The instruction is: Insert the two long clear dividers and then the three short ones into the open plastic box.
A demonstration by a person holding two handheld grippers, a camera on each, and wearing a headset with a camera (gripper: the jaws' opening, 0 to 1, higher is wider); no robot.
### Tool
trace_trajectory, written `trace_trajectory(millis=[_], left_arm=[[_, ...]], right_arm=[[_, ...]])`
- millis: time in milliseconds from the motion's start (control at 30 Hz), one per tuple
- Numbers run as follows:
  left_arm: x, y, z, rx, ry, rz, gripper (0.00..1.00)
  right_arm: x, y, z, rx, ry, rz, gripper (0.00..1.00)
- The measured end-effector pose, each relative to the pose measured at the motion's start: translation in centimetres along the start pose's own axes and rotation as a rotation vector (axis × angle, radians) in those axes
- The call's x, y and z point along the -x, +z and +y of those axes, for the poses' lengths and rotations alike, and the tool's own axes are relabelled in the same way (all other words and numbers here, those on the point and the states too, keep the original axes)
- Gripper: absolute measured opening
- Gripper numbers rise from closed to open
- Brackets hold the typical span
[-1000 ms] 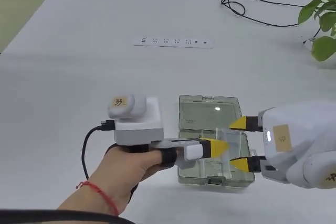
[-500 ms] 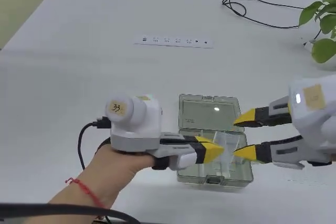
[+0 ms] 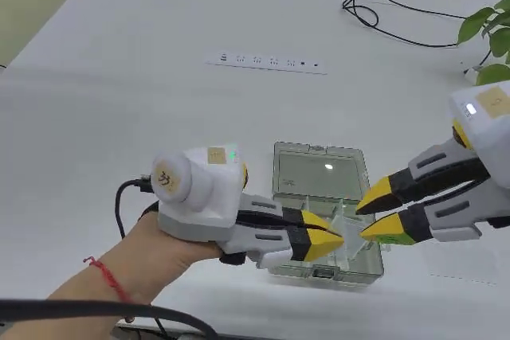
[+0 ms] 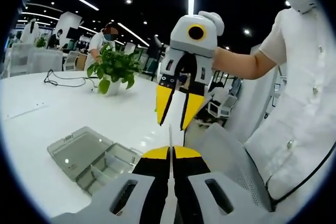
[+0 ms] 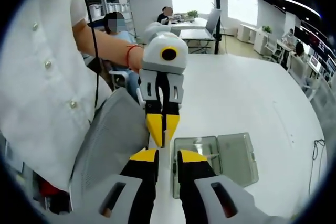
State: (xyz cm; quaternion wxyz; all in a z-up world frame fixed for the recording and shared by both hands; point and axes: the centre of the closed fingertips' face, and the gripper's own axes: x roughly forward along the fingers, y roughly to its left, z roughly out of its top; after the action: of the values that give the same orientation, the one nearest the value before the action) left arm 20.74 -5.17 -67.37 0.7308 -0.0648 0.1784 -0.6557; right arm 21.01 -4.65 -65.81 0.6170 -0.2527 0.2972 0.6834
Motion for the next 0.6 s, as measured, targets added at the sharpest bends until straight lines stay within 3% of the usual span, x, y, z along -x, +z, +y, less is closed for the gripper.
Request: trace_trajectory(millis=[267,600], left_arm=[[-0.2,0.1,-0.9,-0.038,-0.038,-0.002,0.0],[-0.1,0.6,-1.6,-0.059,-0.055,-0.019,0.0]], right_arm=[[-0.5,0.3,1.5,-0.028,0.098,-0.006,0.09],[-0.8,0.0,2.2,-0.032,0.143,0.01,0.04]])
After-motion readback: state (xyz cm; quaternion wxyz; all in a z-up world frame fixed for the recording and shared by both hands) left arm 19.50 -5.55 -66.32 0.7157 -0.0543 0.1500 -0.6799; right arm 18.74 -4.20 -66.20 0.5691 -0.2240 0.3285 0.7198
